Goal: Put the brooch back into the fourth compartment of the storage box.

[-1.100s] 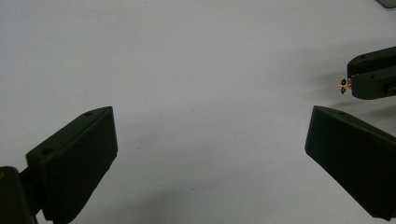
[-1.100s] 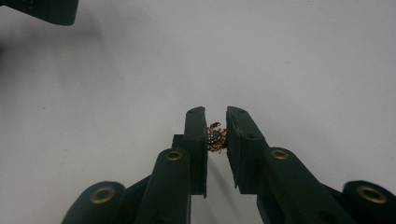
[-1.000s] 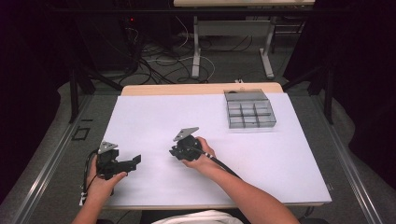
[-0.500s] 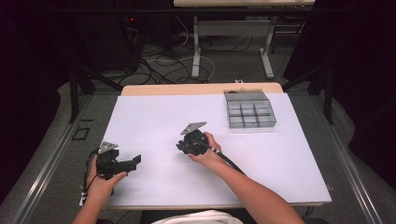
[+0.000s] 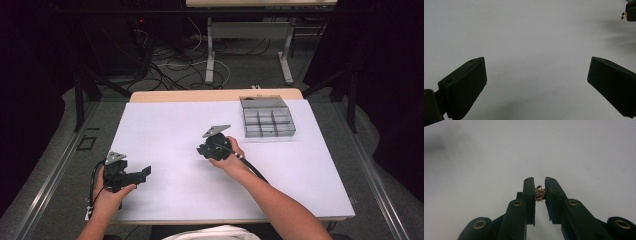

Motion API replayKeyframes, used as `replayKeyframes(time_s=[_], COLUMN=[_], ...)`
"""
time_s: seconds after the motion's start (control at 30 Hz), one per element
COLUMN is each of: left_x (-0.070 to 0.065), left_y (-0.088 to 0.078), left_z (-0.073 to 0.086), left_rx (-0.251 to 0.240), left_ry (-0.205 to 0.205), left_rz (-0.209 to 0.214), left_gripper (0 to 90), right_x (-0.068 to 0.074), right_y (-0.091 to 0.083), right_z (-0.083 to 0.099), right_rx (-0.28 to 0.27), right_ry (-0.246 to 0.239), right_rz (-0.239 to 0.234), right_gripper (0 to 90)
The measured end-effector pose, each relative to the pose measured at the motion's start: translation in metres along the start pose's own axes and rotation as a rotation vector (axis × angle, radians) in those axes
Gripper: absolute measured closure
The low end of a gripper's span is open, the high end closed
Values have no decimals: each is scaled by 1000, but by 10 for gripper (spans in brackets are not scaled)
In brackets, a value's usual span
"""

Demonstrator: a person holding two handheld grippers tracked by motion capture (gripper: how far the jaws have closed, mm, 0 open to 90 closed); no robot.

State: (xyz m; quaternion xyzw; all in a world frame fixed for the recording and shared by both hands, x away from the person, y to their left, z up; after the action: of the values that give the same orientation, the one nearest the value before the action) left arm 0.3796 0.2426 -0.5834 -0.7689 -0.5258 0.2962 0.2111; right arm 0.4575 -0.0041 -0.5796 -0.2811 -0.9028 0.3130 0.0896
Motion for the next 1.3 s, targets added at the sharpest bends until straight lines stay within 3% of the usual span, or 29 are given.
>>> replayKeyframes(time_s=[0.03,0.17,0.3,0.47,0.63,0.73,0.87,0.9,0.97,1.3], left_x=[0,0,0,0,0,0,0,0,0,0], left_y=[-1,0,0,0,0,-1,0,0,0,0], left_z=[0,0,0,0,0,1,0,0,0,0], left_rx=[9,2,1,0,2,19,3,2,2,2], left_ry=[2,1,0,1,1,5,1,1,1,1], left_rz=[1,-1,-1,0,-2,2,-2,-2,-2,-3], left_gripper=[22,22,22,22,22,22,22,22,22,22], right_x=[-2,-8,-15,-26,-37,-45,-53,-55,-60,-77], right_y=[-2,-4,-9,-12,-19,-21,-24,-26,-27,-38], right_z=[1,0,1,2,5,5,7,9,9,12], right_rx=[18,-4,15,-7,20,1,-2,21,2,9], right_ry=[-3,11,18,30,51,61,69,71,69,86], right_rz=[-5,15,20,46,65,83,98,101,113,149], right_gripper=[796,796,797,797,797,797,798,798,798,798])
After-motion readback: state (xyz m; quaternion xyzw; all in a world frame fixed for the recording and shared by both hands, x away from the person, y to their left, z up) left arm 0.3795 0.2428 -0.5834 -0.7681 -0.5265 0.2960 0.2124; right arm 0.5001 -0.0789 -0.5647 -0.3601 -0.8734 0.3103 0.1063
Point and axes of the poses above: each handheld gripper's, and its own axes: y roughly forward along the jaws, z roughly out of its underside, x roughly to its left, the point moved 8 cm from there along y, roughly forward along the jaws, and after that the axes turned 6 degrees about -y, right-handed, at the moved point
